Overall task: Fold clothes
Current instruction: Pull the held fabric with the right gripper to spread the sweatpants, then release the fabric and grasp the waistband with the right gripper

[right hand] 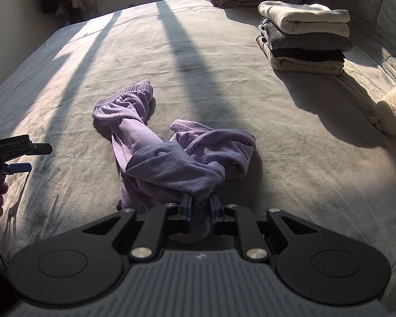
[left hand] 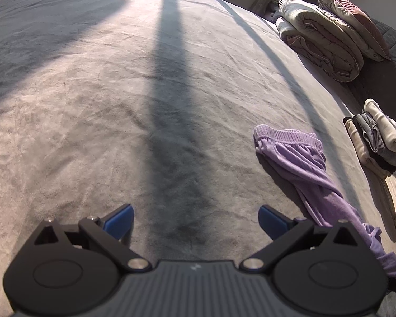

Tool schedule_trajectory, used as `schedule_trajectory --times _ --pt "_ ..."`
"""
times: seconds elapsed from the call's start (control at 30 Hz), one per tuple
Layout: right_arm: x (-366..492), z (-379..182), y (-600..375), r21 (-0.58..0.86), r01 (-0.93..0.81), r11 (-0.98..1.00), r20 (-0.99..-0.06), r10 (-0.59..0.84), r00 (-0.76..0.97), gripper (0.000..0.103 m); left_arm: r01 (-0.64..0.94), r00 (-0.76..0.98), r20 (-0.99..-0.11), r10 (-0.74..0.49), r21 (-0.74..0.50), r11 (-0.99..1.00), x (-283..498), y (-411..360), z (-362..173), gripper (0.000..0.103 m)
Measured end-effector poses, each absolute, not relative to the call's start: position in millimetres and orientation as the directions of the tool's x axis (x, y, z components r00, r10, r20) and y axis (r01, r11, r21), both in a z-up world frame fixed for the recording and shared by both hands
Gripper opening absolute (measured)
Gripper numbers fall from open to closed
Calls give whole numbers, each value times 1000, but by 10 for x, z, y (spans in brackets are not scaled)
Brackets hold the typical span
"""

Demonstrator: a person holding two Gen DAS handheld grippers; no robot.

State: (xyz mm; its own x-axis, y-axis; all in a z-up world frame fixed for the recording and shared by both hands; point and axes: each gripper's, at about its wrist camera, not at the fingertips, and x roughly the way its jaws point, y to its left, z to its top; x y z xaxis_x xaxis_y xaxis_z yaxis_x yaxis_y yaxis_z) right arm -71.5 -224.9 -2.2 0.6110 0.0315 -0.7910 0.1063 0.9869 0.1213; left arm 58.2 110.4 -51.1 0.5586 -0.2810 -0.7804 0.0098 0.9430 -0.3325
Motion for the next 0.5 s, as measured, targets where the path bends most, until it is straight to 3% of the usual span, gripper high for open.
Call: schedule_trajectory --times 0.17,0.23,0.27,0.5 --pt "-662 50 -2211 128 82 988 -778 49 627 27 7 557 -781 -284 -338 941 602 1114 -508 100" --pt "-631 107 -2185 101 75 992 -760 28 650 45 8 558 -779 -286 -340 940 615 1118 -500 100" --pt "-619 135 -2176 92 72 993 -751 22 661 48 10 558 -778 -287 -340 940 621 1119 -497 100" --pt "-404 222 -2016 79 20 997 -716 43 697 50 15 564 -777 -280 -330 944 659 1142 -487 92"
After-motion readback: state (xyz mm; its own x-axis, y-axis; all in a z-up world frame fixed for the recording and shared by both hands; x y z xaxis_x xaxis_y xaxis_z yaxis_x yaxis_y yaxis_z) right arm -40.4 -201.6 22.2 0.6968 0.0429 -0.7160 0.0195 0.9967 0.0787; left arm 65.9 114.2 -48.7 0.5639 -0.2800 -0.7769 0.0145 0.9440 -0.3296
